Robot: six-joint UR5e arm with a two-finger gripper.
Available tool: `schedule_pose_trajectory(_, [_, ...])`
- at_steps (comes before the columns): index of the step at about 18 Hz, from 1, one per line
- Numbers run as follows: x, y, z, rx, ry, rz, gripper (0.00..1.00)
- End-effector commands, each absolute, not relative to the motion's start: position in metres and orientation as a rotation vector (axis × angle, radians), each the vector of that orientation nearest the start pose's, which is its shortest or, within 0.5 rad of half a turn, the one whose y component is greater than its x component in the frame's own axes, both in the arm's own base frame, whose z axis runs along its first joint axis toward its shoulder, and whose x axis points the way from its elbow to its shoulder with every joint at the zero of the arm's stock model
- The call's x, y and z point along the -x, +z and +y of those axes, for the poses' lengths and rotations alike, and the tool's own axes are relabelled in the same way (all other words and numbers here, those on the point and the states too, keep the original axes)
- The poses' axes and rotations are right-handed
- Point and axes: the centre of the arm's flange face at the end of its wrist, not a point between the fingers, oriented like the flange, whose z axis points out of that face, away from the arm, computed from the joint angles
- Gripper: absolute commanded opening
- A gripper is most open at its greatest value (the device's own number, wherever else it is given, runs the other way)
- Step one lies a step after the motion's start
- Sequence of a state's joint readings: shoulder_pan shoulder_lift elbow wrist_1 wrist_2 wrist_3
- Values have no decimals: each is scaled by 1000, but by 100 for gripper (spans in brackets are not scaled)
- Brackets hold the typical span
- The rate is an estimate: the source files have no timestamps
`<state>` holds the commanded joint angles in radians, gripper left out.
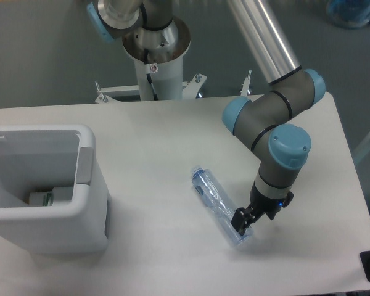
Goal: Place the trash in the trash can
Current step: 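Move the gripper over the clear water bottle and lower it, then close the gripper around the bottle's end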
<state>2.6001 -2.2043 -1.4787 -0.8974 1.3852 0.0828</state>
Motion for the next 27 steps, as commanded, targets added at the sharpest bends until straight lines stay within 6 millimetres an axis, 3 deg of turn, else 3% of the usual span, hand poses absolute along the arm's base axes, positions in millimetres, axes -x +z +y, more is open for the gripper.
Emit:
schedule_pose_trajectory(9, [508, 208, 505, 2653, -127, -1294, 100])
schedule_pose_trajectory(17, [510, 187, 506, 2679, -131, -1303, 100])
schedule_pose_trajectory(27, [515, 183, 507, 2676, -108, -1317, 100])
